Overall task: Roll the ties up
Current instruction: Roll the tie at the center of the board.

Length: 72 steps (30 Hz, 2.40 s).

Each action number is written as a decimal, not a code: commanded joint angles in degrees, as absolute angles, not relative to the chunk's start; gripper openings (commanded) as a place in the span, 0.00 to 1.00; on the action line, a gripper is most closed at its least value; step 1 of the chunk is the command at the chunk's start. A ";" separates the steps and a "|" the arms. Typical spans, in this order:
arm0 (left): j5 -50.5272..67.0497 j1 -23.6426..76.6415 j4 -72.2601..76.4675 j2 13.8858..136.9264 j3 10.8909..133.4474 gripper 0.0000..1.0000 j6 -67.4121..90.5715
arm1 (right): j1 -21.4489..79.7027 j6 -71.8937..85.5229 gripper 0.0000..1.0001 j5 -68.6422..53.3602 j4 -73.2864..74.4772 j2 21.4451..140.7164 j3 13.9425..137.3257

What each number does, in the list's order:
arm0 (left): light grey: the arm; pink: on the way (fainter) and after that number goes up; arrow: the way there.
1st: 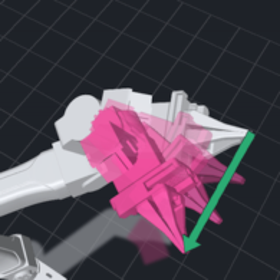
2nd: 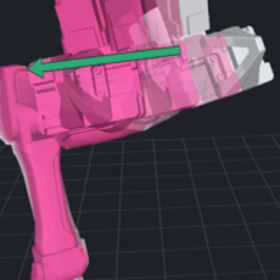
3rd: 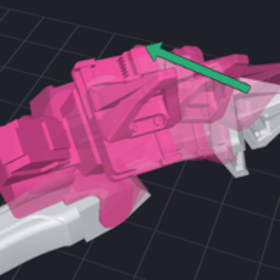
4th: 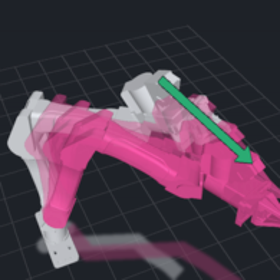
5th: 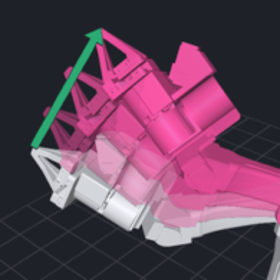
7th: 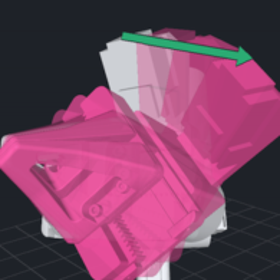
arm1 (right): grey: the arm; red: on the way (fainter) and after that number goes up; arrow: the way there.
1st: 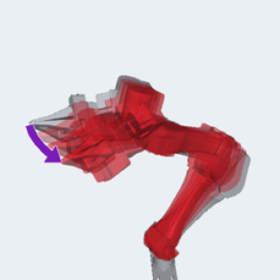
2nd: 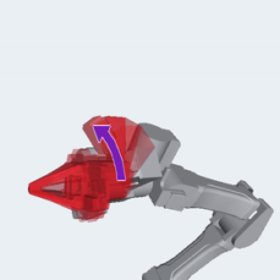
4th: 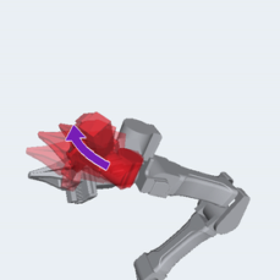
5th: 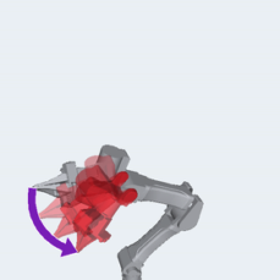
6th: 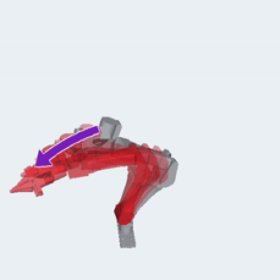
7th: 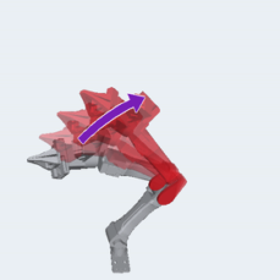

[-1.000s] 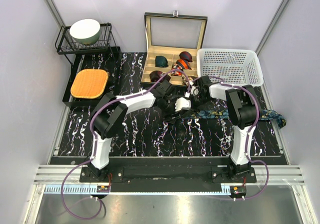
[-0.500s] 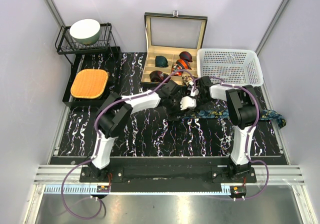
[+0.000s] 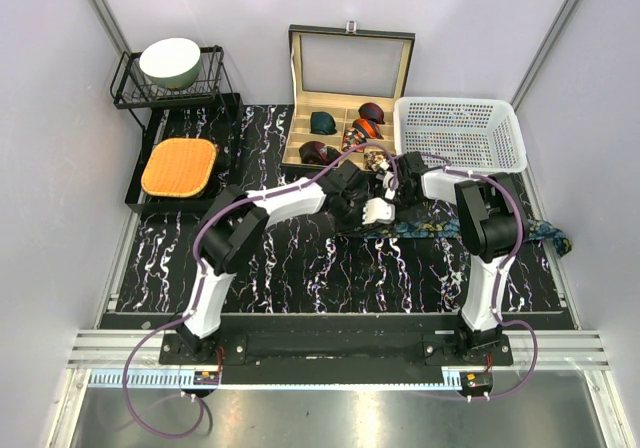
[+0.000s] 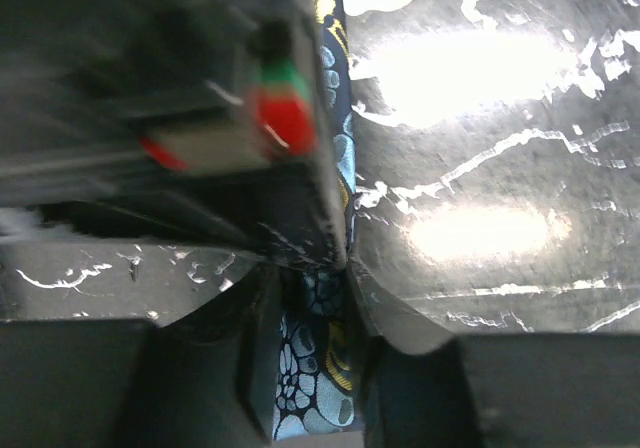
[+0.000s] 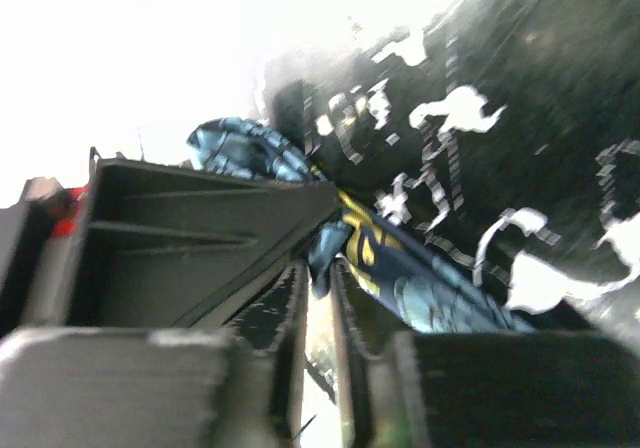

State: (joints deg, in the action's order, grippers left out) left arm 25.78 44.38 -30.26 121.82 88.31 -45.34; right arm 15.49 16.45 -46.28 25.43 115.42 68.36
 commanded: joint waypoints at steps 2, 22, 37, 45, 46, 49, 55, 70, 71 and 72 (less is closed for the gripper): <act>27.24 44.12 -35.95 118.84 80.70 0.25 -51.93 | 15.12 14.95 0.25 -48.78 29.96 109.16 71.89; 27.16 43.77 -34.98 119.79 82.00 0.23 -46.85 | 16.43 18.28 0.29 -50.97 23.21 112.94 67.06; 27.42 43.68 -34.89 119.53 81.48 0.23 -45.44 | 16.96 21.27 0.29 -54.05 15.65 115.22 64.95; 27.51 43.59 -34.54 119.71 81.47 0.23 -45.00 | 17.58 20.31 0.16 -54.41 16.87 114.70 65.04; 27.34 43.59 -34.54 119.79 81.47 0.23 -44.83 | 17.58 19.87 0.13 -53.88 17.22 114.87 65.13; 27.42 43.51 -34.37 119.71 81.47 0.26 -44.21 | 17.58 18.02 0.00 -50.64 19.68 115.75 66.00; 29.61 41.14 -31.03 116.20 78.49 0.52 -41.31 | 17.58 15.47 0.00 -43.25 22.23 116.54 67.06; 33.04 36.74 -14.15 105.91 66.80 0.67 -35.86 | 17.58 14.50 0.00 -40.17 22.06 118.12 66.45; 34.00 36.83 -13.80 106.00 66.88 0.66 -35.60 | 17.58 14.41 0.00 -40.17 22.06 118.12 66.45; 34.54 36.83 -13.28 106.17 66.97 0.66 -35.42 | 17.58 14.41 0.00 -40.08 22.15 118.04 66.45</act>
